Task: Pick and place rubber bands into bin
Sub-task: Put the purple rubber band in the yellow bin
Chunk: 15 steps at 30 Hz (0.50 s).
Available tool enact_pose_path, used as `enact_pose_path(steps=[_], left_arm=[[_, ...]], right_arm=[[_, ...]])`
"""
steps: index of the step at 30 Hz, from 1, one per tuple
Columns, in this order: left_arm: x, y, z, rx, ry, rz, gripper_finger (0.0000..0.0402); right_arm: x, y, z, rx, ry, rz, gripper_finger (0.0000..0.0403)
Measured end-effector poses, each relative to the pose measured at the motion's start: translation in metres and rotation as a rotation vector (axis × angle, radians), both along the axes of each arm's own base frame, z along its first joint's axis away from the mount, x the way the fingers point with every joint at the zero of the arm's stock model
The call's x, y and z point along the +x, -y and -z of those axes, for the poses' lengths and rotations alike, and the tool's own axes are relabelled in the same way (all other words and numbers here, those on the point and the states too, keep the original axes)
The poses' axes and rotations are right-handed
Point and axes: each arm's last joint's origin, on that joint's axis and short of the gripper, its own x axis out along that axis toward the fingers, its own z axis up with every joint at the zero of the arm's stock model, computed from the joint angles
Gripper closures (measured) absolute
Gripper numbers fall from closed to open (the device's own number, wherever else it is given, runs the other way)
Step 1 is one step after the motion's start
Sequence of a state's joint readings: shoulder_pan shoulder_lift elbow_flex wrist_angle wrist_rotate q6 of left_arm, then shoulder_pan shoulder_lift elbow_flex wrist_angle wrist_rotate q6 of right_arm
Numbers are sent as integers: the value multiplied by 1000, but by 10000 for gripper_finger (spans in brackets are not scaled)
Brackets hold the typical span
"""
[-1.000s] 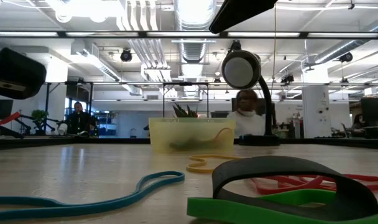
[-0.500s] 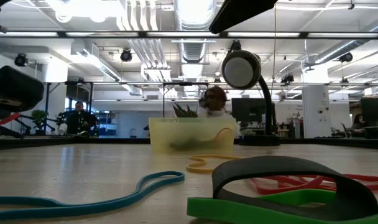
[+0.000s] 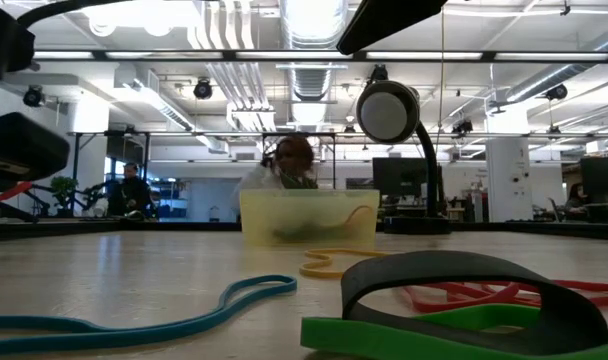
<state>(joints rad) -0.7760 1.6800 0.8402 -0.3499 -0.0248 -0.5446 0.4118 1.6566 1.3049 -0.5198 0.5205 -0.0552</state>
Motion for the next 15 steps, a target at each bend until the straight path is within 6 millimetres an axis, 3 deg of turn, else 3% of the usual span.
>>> enact_pose_path(steps=[15], left_arm=[[4,9,10,-27,-142,42,352]], right_arm=[[0,0,0,3,1,3,346]])
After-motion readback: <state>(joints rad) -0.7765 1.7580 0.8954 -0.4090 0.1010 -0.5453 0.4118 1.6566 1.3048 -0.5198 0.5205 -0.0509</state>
